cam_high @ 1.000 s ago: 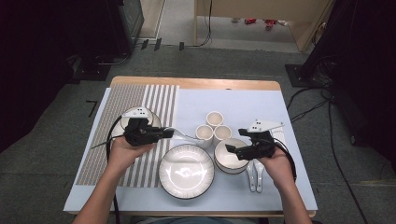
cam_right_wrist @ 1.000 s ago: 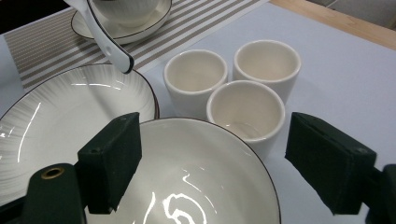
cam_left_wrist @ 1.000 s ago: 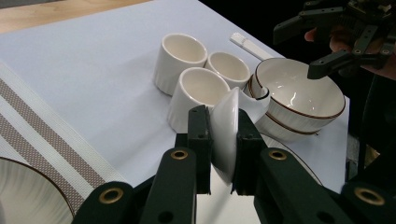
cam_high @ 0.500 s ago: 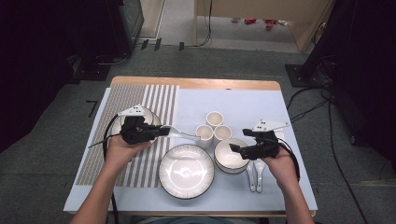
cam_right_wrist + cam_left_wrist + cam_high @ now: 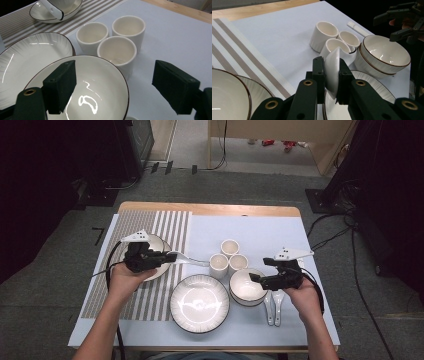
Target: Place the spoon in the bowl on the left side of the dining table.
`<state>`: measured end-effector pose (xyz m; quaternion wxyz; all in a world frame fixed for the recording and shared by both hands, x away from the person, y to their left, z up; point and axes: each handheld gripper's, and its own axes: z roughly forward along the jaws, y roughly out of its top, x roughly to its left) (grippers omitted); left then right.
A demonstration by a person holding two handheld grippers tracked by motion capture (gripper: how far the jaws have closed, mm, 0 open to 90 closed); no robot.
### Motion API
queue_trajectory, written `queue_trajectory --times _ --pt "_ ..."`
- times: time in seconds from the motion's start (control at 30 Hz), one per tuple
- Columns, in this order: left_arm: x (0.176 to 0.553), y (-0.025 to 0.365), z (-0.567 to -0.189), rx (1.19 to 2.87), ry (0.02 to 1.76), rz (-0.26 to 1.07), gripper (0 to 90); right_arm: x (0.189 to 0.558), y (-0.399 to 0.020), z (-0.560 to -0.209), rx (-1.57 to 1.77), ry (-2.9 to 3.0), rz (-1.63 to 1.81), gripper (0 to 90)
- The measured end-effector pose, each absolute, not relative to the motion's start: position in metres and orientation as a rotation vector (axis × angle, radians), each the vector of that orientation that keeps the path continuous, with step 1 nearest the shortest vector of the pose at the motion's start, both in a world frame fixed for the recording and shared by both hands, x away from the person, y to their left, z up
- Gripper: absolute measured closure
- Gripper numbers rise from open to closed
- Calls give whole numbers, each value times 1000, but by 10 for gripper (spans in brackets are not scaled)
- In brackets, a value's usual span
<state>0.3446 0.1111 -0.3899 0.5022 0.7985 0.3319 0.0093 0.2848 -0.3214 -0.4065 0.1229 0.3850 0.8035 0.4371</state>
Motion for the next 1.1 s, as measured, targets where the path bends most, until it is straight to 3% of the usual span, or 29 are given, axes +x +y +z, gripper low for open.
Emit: queue_trajectory --times 1.1 --pt "360 129 -393 1920 857 62 827 280 -336 -411 1192 2314 1252 195"
